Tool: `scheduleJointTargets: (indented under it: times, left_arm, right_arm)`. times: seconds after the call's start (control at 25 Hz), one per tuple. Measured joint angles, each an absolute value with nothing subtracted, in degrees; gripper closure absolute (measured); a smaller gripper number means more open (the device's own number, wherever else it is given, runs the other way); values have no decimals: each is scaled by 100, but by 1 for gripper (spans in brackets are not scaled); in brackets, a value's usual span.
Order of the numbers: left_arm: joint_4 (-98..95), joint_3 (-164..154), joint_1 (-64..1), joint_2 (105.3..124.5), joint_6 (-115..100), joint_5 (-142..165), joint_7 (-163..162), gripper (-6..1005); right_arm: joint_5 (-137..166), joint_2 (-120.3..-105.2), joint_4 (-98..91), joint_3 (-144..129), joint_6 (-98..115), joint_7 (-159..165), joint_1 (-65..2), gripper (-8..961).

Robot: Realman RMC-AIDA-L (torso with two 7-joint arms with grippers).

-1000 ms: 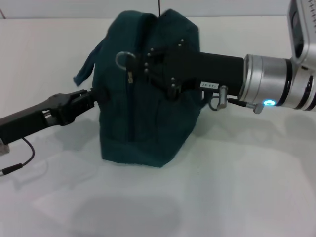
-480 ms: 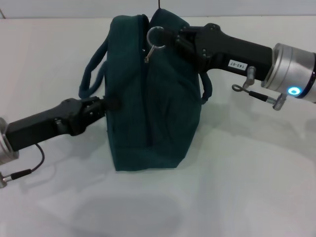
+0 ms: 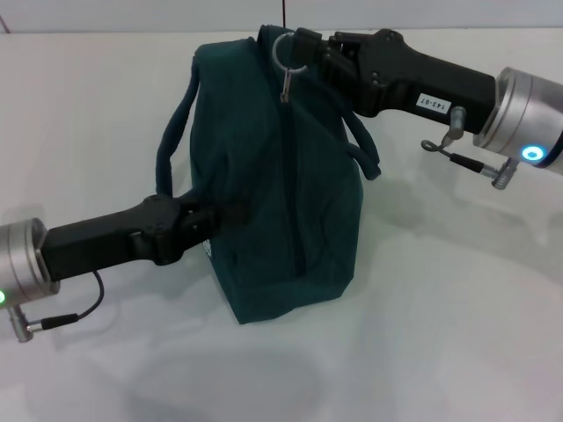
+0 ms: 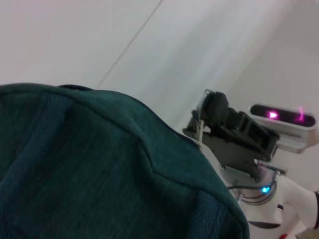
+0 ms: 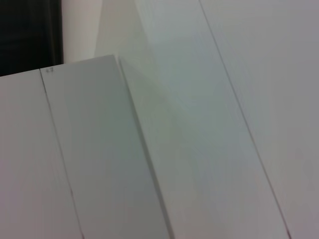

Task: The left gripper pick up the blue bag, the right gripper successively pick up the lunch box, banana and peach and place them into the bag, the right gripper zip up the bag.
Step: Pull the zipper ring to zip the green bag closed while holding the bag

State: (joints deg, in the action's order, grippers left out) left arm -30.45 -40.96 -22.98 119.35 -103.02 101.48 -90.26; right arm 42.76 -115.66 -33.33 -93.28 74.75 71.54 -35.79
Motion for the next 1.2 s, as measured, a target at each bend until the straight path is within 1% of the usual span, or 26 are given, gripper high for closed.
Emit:
scheduleJointTargets:
  times: [0.44,0.6,0.88,1.0,1.2]
  left_arm:
    - [-3015,-4223,-2258,11930,-10717,10147,-8778,949]
    - [-3015,-4217,-2117,11852,-10934,10145,-8545,945]
    - [-3011,-3867,-1864,11783,-10917,10107,-8450,915]
    - [-3012,-3568,-1766,11774,-10785,10119,-8450,902]
    - [-3012,-3181,-1681,11819,-10673,10095,-8467,881]
  right_arm:
    - [4275,-11566,-3292,-9254,7119,7087,-3633,943]
    - [4274,-11585,-3261,-9237,6818,6918,-3647,943]
    - [4274,-11594,-3226,-9235,6524,6832,-3638,943]
    - [4274,-11611,-3345,-9237,6552,6782,-3507,943]
    - [4276,-11616,-3571,-9239,6544,6716,-3255,943]
